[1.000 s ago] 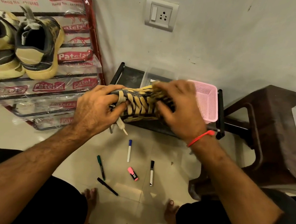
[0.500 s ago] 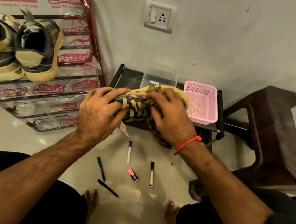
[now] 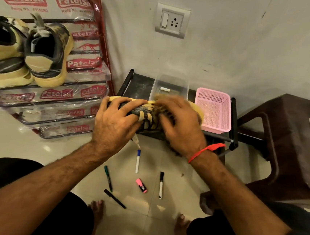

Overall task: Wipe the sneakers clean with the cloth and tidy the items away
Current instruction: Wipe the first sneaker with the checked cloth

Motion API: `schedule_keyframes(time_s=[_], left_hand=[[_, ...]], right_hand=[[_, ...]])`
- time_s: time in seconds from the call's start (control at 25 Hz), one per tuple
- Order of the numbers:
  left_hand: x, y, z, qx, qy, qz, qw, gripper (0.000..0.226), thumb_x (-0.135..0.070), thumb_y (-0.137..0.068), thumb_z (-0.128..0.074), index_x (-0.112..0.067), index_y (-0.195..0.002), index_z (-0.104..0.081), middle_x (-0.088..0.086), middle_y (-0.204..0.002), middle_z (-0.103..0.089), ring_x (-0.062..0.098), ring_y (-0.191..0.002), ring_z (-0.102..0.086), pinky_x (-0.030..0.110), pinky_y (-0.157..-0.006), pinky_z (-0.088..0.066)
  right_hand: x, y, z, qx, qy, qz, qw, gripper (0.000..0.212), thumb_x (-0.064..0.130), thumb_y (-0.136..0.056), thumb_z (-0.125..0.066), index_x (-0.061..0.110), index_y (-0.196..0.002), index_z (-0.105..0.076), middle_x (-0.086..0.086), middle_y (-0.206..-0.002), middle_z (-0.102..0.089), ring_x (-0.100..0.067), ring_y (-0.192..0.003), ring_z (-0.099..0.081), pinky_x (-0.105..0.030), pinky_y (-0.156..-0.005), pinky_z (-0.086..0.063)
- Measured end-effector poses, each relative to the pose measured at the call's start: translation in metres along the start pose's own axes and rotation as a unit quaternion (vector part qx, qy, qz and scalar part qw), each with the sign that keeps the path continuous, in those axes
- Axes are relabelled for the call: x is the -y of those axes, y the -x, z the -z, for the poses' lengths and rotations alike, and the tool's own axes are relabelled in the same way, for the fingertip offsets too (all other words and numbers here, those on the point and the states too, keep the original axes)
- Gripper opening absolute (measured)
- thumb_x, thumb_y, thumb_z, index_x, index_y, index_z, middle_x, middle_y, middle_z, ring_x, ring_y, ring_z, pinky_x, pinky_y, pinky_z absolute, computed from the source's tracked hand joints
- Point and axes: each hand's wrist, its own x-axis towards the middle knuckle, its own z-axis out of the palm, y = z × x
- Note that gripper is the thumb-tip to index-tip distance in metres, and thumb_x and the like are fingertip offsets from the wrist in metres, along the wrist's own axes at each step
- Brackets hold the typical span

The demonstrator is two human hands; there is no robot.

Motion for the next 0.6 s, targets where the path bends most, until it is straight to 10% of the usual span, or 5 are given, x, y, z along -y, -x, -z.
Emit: schedule_keyframes(time_s=[0.12, 0.28, 0.6], left_hand=[[0.0, 0.001, -0.001, -0.008, 0.026, 0.001, 1.0, 0.032, -0.032, -0.092, -0.057, -0.009, -0.111, -0.068, 0.017, -0.117, -0.071, 0.042, -0.108, -0.065, 0.065, -0.091, -0.05], [0.004, -0.003, 0.001, -0.001, 0.01, 0.01, 1.0, 0.028, -0.031, -0.095, -0.058, -0.01, -0.089, -0.076, 0.003, -0.131, -0.068, 0.037, -0.109, -0.063, 0.059, -0.089, -0.048], [0.006, -0.003, 0.001, -0.009, -0.005, -0.02, 1.0, 0.021, -0.029, -0.092, -0.065, -0.011, -0.087, -0.076, 0.004, -0.131, -0.068, 0.04, -0.11, -0.063, 0.067, -0.096, -0.044]], right_hand=[[0.037, 0.02, -0.013, 0.029, -0.038, 0.13, 0.99, 0.034, 0.006, -0.089, -0.063, 0.007, -0.122, -0.065, -0.012, -0.129, -0.06, -0.025, -0.122, -0.052, -0.033, -0.11, -0.037], [-0.004, 0.004, -0.004, -0.001, 0.014, 0.004, 1.0, 0.035, 0.008, -0.087, -0.061, 0.01, -0.121, -0.065, -0.009, -0.123, -0.062, -0.025, -0.115, -0.053, -0.043, -0.103, -0.043], [0.003, 0.002, -0.002, 0.011, -0.01, 0.026, 1.0, 0.032, 0.008, -0.086, -0.063, 0.011, -0.118, -0.068, -0.008, -0.121, -0.064, -0.025, -0.115, -0.056, -0.042, -0.102, -0.045]])
